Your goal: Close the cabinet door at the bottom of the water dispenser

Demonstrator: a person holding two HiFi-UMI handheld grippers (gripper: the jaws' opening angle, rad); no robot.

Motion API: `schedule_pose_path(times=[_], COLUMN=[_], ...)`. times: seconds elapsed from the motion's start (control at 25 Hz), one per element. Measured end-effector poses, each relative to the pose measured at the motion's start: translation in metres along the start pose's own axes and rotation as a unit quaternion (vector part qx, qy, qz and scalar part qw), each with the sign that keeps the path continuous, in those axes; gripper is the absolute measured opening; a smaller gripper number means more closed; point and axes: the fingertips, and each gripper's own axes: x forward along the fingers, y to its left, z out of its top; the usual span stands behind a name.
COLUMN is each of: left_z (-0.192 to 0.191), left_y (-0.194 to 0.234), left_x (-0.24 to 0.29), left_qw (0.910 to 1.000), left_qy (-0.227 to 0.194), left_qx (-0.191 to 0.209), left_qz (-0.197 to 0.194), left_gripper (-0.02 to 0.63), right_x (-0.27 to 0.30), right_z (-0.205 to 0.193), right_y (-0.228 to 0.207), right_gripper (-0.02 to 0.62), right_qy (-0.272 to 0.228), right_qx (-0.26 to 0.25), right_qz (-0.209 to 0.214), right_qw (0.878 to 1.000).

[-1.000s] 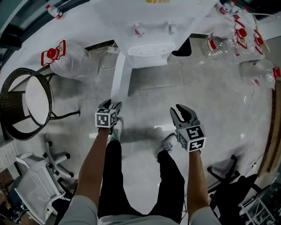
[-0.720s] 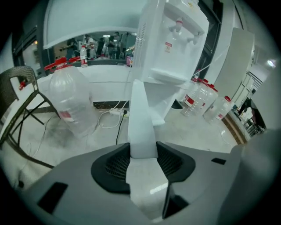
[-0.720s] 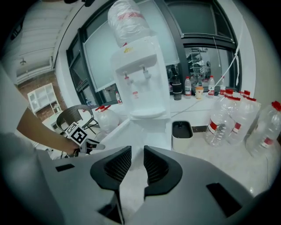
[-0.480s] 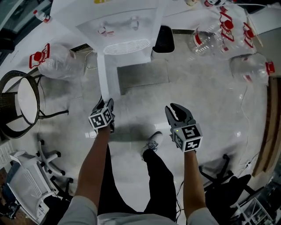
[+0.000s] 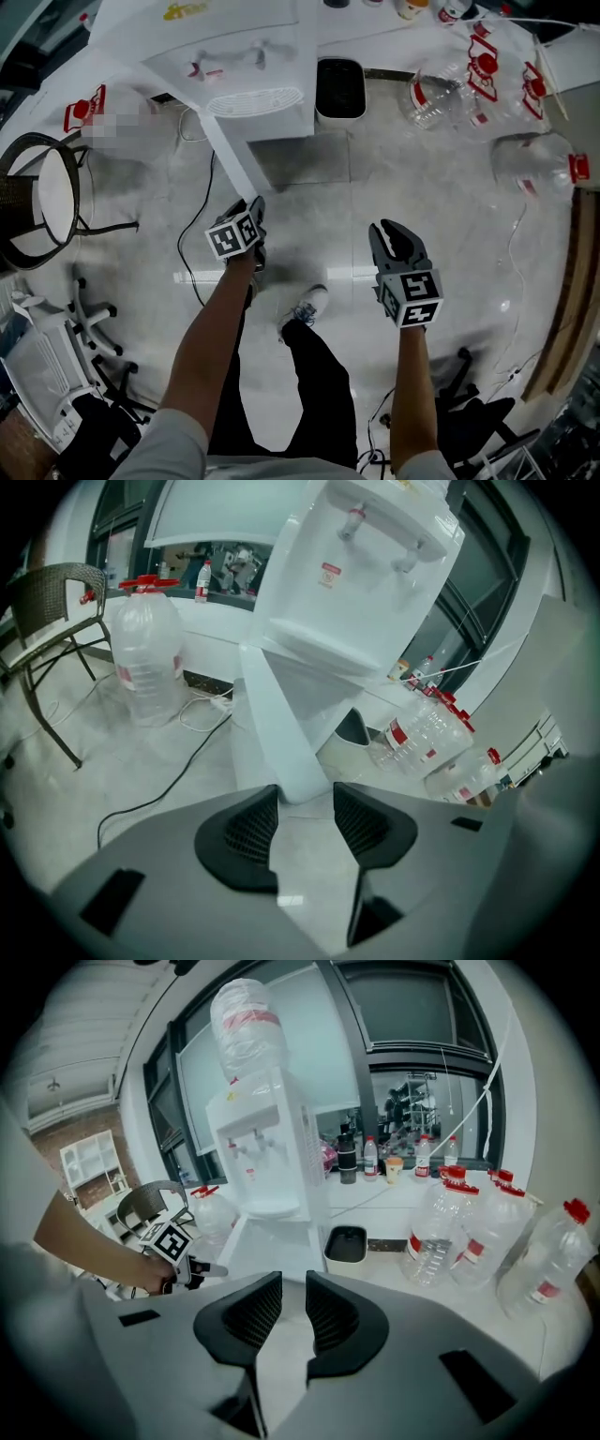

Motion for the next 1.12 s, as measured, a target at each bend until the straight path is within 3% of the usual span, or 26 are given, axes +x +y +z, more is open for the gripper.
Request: schedule_pose_path(times=[0.32,0.6,0.8,1.12], left_z=[0.01,0.032,0.049,0.083], left_y=[-0.052,-0.087,-0.11,-0.13], left_x=[0.037,0.08,0.112,0.156], left_qw=[0.9989,0.9989,0.9985,0.9981], left_qy=[0.032,0.014,0.023,0.011], left_qx=[-0.011,-0.019,0.007,0.011], left_qz=[-0.032,-0.042,-0.048,-0.06], left_gripper=[0.164,0.17,0.169,0.167], right_x=[0.023,0.041,0.046,0.059], right_z=[0.011,-0.007,-0.002,-0.004], right_y=[-0.035,-0.05,-0.067,-0.09], right_gripper=[0.106,0.106,0.107,0.106], right_qy=[-0.02,0.005,-0.009,-0.014], right_qx=[0.036,0.028,0.037,0.056], right_qz=[-0.014,-0.006,-0.015,-0.029], right_qw=[0.999,1.0,0.999,0.998])
